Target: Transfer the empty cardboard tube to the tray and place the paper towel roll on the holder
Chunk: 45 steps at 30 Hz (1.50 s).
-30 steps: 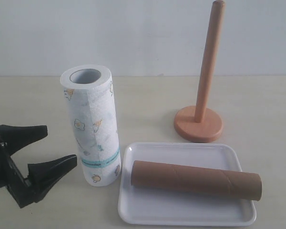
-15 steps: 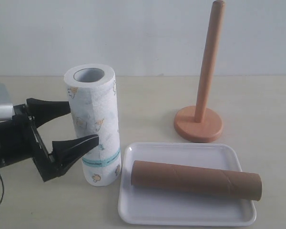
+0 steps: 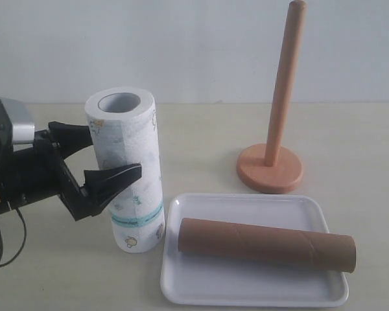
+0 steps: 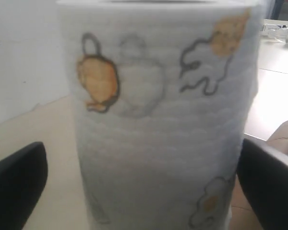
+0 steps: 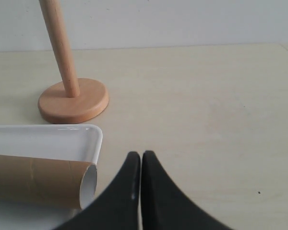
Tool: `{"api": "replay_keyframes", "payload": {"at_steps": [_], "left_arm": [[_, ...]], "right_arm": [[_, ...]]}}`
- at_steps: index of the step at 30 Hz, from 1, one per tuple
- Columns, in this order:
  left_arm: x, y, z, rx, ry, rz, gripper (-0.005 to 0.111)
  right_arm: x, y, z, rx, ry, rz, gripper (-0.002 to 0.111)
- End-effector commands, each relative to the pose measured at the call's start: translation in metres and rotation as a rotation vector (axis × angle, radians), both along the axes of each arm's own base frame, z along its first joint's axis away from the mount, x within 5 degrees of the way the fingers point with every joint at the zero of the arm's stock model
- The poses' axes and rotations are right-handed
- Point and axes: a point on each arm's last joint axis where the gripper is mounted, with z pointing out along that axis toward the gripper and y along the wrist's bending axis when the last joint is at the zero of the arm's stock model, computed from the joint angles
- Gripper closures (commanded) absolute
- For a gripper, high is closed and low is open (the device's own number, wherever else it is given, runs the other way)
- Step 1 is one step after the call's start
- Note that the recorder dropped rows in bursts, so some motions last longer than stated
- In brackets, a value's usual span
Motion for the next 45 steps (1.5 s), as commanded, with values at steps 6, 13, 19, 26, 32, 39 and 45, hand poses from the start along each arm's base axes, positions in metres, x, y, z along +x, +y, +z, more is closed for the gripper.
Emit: {"api": "replay_keyframes", "payload": {"at_steps": [6,13,19,26,32,39,45], "left_arm": [[0.008,-0.023,-0.007,-0.009,0.011,-0.092,-0.003],[0.019,-0.026,-0.007,-0.038,0.045,-0.114,0.000],[0.020,-0.029,-0.005,-0.044,0.062,-0.158,0.046],[0.023,-0.028,-0.003,-0.061,0.063,-0.124,0.093],[0.023,-0.028,-0.003,-0.063,0.063,-0.120,0.103],[0.023,-0.028,-0.002,-0.063,0.061,-0.123,0.103],[0.018,-0.027,0.023,-0.108,0.046,-0.137,0.103]], "right_arm": [[0.000,0.000,0.001,-0.002,-0.009,-0.003,0.108],[0.000,0.000,0.001,-0.002,-0.009,-0.003,0.108],[0.000,0.000,0.001,-0.002,-0.009,-0.003,0.108],[0.000,0.000,0.001,-0.002,-0.009,-0.003,0.108],[0.000,0.000,0.001,-0.002,-0.009,-0.003,0.108],[0.000,0.000,0.001,-0.002,-0.009,-0.003,0.108],[0.000,0.000,0.001,-0.002,-0.009,-0.003,0.108]]}}
